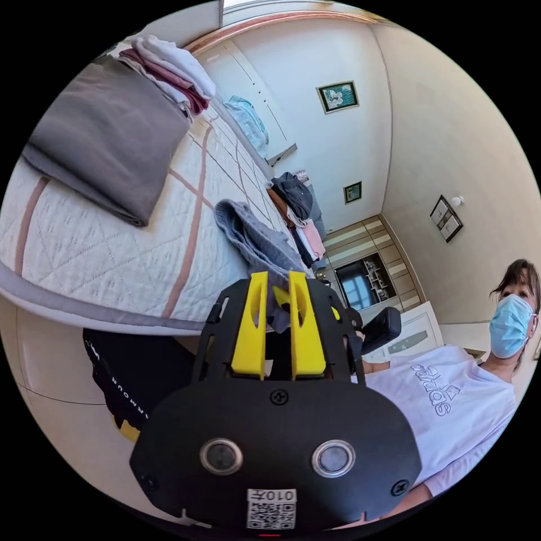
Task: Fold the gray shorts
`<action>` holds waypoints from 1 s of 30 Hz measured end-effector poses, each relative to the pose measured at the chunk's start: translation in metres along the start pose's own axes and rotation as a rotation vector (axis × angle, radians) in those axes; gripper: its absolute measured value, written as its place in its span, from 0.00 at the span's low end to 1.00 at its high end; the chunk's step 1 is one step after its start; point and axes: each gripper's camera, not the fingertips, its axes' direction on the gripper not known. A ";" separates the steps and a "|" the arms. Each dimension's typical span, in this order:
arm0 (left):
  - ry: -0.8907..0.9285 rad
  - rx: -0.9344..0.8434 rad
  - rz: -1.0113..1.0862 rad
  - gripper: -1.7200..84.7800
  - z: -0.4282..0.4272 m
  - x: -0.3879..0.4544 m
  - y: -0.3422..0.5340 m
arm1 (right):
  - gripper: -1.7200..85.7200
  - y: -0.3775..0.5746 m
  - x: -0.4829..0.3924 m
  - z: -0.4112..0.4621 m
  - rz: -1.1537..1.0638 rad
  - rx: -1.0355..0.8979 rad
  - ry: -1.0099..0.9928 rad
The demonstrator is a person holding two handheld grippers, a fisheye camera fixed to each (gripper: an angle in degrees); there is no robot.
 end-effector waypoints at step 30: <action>-0.124 -0.118 0.346 0.02 0.136 0.314 -0.295 | 0.08 0.212 0.214 -0.083 0.671 0.407 -0.319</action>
